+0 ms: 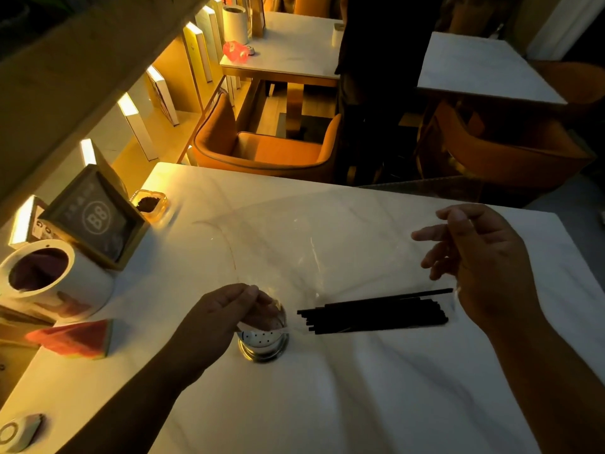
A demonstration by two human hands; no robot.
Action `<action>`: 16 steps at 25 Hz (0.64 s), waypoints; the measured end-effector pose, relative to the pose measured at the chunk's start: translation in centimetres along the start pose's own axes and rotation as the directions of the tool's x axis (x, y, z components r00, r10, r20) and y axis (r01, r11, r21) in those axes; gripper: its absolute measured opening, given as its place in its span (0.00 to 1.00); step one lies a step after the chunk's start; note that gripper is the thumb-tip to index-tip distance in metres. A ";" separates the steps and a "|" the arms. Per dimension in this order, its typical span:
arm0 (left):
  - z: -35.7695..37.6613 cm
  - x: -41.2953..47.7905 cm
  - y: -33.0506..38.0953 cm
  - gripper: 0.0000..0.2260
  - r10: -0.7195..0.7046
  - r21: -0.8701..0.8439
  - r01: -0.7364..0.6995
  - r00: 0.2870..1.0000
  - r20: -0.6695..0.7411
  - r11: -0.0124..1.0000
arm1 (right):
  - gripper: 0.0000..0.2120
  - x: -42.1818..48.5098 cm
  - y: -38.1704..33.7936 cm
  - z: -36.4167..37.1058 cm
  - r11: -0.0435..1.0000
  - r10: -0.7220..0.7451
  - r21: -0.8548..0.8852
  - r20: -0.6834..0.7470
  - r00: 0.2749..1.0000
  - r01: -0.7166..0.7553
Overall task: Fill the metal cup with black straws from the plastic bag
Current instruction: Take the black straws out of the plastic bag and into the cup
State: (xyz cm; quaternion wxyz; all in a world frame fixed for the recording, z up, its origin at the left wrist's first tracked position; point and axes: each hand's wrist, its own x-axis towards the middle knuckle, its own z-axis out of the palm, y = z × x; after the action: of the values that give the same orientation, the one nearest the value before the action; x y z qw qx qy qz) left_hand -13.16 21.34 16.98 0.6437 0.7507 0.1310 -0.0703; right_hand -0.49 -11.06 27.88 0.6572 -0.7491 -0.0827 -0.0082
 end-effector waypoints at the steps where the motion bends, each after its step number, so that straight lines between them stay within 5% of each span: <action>1: 0.1 -0.3 -0.4 0.16 -0.008 -0.005 0.008 1.000 0.002 1.000 | 0.10 -0.1 0.0 0.2 1.000 -0.007 -0.016 0.009 1.000 0.007; 16: 0.1 -1.4 -4.1 0.16 -0.088 -0.128 0.082 0.995 -0.042 0.988 | 0.10 1.4 -1.5 2.8 0.973 -0.120 -0.182 0.135 0.983 0.144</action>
State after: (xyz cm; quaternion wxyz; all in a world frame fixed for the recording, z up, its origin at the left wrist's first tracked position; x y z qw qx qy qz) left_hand -15.71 21.66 13.45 0.6830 0.7038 0.1821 -0.0716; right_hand 0.41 -7.93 29.17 0.5737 -0.8007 -0.1718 -0.0136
